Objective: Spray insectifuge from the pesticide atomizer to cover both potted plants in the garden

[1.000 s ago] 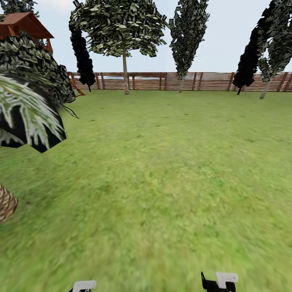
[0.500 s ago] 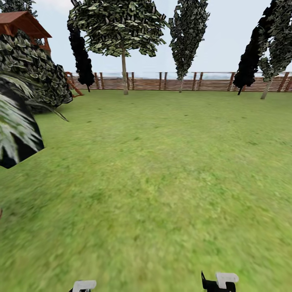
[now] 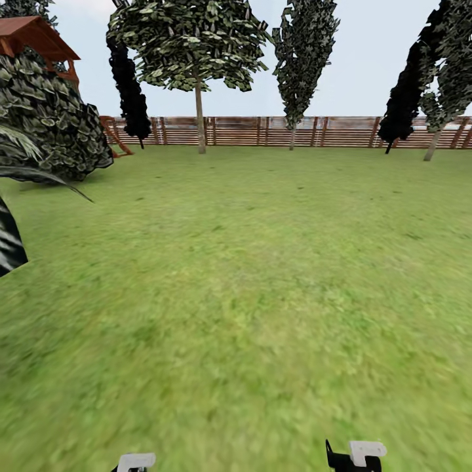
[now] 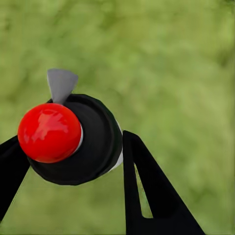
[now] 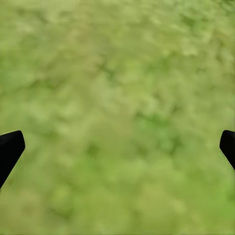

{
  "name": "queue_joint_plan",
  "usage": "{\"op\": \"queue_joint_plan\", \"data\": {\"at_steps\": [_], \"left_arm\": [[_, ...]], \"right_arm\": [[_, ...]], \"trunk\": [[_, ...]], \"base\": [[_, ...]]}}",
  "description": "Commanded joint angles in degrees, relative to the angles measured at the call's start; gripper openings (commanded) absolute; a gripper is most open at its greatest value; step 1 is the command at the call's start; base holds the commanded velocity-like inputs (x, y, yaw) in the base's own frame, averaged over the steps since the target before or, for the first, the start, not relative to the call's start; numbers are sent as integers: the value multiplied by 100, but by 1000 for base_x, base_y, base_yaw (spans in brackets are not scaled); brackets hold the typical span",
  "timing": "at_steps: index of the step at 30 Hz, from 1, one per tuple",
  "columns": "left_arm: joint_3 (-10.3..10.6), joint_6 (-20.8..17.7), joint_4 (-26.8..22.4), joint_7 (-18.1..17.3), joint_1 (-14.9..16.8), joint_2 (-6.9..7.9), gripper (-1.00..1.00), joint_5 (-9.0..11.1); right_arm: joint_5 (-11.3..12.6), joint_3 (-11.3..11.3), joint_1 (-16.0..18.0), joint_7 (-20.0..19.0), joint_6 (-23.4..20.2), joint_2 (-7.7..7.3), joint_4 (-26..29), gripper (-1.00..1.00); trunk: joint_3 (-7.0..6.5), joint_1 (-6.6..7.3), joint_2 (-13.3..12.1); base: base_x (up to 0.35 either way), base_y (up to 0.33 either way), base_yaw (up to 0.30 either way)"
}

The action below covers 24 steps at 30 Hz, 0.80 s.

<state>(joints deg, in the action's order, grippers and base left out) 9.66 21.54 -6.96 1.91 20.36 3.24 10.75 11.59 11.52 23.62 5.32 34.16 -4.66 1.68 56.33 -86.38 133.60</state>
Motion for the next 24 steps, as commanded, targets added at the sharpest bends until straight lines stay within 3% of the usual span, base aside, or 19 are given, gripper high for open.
{"op": "queue_joint_plan", "data": {"at_steps": [1,12,19,24], "left_arm": [[51,17,2,20,3,2,-100,41],[53,17,2,20,3,2,-100,41],[51,17,2,20,3,2,-100,41],[50,17,2,20,2,2,-100,41]], "right_arm": [[36,51,2,22,11,0,-1,100],[36,52,2,30,11,3,-1,100],[36,50,2,29,11,3,-1,100],[36,47,2,30,11,1,-1,100]], "trunk": [[5,-2,2],[5,-2,2],[5,-2,2],[5,-2,2]], "base": [[339,-2,0],[339,-7,11],[339,-85,224],[339,-61,48]]}}
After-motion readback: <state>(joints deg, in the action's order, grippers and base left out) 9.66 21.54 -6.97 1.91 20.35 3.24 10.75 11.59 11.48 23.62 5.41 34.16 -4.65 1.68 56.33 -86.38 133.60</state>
